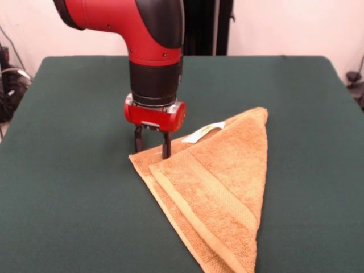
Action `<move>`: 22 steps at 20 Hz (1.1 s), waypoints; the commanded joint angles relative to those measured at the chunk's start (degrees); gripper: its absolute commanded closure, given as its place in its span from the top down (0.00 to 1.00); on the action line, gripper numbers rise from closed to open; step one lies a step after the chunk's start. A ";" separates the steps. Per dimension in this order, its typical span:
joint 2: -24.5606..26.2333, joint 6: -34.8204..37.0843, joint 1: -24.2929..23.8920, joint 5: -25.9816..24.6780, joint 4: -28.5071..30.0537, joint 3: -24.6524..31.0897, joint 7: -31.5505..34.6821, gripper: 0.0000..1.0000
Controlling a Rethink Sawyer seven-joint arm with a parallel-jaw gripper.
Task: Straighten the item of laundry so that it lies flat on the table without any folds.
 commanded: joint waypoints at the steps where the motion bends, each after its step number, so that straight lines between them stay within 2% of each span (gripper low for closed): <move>1: 7.28 3.94 1.42 1.28 -1.33 8.81 3.98 1.00; 3: 7.29 4.36 1.26 0.96 -1.41 9.02 3.35 1.00; 4: 7.28 5.07 1.41 1.15 -1.53 8.82 3.32 0.00; 17: 6.49 2.72 3.27 1.16 -1.19 6.37 5.50 0.00; 19: 4.33 3.76 4.83 2.26 0.55 3.62 7.86 0.00; 22: -0.87 1.54 6.68 2.01 7.12 -1.31 11.53 0.00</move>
